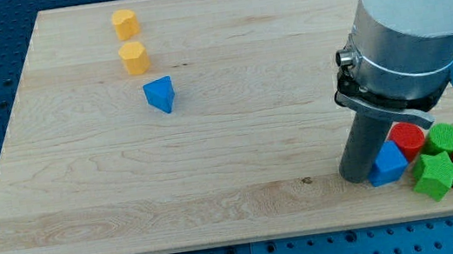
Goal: Push the blue cube to the left of the green star
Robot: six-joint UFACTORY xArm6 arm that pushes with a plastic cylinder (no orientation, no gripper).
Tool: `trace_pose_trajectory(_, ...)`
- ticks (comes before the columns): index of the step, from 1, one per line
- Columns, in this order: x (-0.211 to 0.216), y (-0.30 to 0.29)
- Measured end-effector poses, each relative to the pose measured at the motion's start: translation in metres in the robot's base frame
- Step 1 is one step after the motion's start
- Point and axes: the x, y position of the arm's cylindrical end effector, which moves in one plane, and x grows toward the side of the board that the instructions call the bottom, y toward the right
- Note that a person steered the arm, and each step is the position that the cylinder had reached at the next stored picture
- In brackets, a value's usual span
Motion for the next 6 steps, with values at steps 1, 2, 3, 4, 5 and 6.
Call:
trace_pose_trajectory(1, -0.037, -0.009)
trace_pose_trajectory(2, -0.047, 0.006)
trace_pose_trajectory(3, -0.044, 0.017)
trace_pose_trajectory(4, -0.025, 0.017)
trace_pose_trajectory(5, -0.021, 0.017)
trace_pose_trajectory(6, -0.005, 0.017)
